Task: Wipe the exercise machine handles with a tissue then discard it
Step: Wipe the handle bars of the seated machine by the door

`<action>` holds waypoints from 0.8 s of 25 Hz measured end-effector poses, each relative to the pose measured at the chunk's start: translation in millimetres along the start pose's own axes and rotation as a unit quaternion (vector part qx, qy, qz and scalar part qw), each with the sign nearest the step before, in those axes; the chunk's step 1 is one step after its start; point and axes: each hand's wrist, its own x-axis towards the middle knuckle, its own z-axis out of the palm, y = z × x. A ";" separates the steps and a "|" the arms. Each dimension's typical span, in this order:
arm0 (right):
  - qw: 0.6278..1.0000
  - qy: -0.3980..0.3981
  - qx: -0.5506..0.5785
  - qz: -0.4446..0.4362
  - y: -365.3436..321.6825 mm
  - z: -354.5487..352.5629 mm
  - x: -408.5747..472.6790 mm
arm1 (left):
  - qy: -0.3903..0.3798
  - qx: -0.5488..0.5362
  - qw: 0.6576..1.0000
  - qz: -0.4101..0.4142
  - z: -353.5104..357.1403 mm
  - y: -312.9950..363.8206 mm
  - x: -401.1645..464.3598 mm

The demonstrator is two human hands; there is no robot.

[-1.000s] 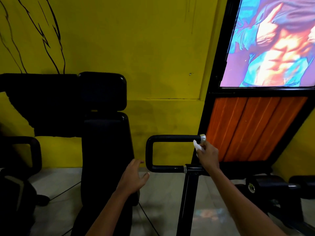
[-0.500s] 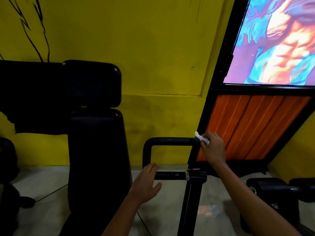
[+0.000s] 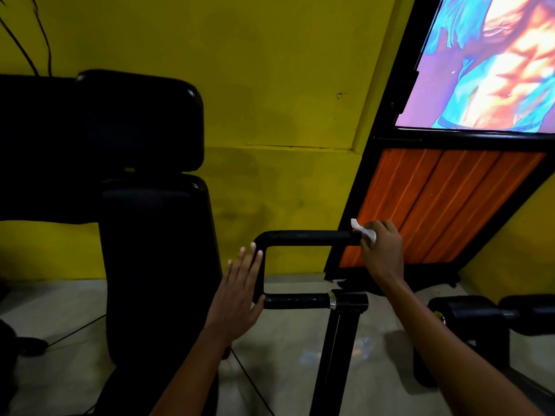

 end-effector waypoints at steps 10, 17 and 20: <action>0.998 -0.034 -0.041 -0.012 -7.7 18.7 -7.2 | -0.052 0.028 0.998 0.015 5.7 -12.8 11.4; 0.999 -0.007 -0.029 -0.018 -29.7 29.0 -12.1 | -0.060 0.029 0.998 0.014 8.3 -18.1 4.1; 0.999 -0.006 -0.020 -0.033 -39.9 35.8 -14.8 | -0.061 0.021 0.998 0.010 9.5 -19.3 1.9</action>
